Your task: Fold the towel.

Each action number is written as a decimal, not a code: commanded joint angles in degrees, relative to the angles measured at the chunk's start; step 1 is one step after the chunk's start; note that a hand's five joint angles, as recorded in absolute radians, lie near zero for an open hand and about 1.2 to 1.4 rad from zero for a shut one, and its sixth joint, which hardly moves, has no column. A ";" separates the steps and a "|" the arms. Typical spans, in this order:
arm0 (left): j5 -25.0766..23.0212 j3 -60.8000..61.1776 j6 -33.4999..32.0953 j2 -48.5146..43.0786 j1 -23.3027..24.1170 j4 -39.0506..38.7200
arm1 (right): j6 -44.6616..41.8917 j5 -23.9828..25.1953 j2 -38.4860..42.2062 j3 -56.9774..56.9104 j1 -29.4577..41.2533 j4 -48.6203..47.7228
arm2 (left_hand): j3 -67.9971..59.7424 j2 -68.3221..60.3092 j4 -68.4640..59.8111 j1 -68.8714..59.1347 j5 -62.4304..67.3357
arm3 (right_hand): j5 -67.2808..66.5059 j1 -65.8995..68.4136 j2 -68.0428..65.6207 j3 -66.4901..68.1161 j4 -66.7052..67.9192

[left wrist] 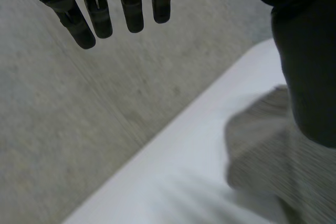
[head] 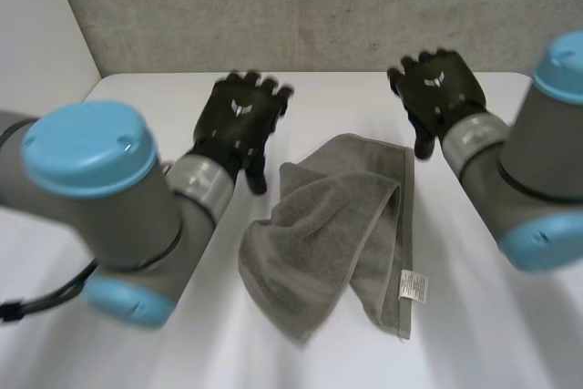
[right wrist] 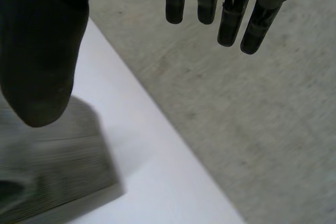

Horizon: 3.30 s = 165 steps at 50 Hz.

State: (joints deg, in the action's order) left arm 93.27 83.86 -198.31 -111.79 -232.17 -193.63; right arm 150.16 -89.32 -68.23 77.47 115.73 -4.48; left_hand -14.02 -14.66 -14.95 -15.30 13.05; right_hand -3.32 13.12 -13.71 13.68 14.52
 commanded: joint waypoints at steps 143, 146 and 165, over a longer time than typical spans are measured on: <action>8.07 7.81 7.41 -0.79 -6.02 -5.01 | 8.05 3.97 -8.94 23.97 3.03 -9.68 | -65.98 -65.34 -65.05 -64.70 56.95 | -66.68 66.88 -66.29 66.32 65.48; 7.89 5.71 7.06 -1.05 -6.63 -4.66 | 4.63 5.21 -6.93 19.32 0.91 -5.91 | -65.98 -65.34 -65.05 -64.70 56.95 | -66.68 66.88 -66.29 66.32 65.48; 6.22 -27.26 8.18 0.25 -15.94 -9.82 | -11.47 8.99 0.73 -14.37 -2.44 -28.30 | -65.98 -65.34 -65.05 -64.70 56.95 | -66.68 66.88 -66.29 66.32 65.48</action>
State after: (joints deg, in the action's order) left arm 99.75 60.95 -194.10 -117.08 -245.78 -198.18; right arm 138.19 -84.30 -64.49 62.22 113.35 -13.46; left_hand -88.53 -86.55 -86.90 -82.85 84.51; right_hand -66.64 75.20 -73.29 76.84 76.77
